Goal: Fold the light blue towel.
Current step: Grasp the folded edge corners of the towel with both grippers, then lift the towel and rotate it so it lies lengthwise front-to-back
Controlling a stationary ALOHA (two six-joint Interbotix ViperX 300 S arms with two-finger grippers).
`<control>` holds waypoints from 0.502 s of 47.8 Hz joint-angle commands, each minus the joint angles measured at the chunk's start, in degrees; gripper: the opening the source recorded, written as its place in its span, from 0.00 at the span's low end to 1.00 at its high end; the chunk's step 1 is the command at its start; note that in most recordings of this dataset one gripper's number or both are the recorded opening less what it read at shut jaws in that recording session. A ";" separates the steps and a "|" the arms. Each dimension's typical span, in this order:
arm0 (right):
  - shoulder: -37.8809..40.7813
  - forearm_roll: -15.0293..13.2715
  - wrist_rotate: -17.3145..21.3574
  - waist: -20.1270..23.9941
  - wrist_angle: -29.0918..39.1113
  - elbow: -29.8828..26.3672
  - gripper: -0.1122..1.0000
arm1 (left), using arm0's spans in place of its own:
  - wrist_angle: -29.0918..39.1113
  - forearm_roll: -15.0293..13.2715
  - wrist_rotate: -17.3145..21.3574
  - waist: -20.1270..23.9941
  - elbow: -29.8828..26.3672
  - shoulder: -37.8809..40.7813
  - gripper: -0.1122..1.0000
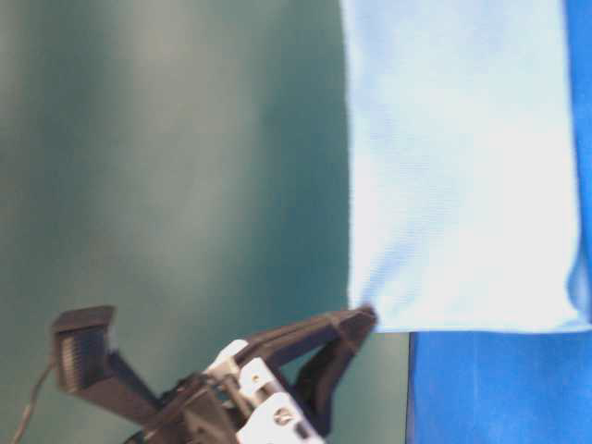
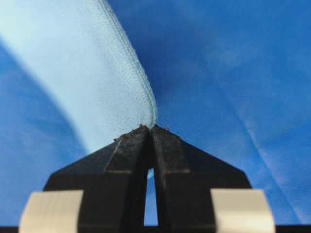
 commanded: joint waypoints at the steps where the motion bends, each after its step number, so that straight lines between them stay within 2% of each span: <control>1: -2.64 -0.18 0.18 0.35 0.53 -1.41 0.12 | 0.62 0.00 0.35 0.18 -1.85 -2.46 0.12; 11: -4.83 -0.09 0.26 0.88 0.79 -1.49 0.12 | 1.76 0.00 1.76 0.26 -2.72 -4.39 0.12; 24: -4.66 -0.18 0.44 0.88 0.09 -1.76 0.12 | 2.02 -0.09 1.49 0.00 -2.72 -4.39 0.12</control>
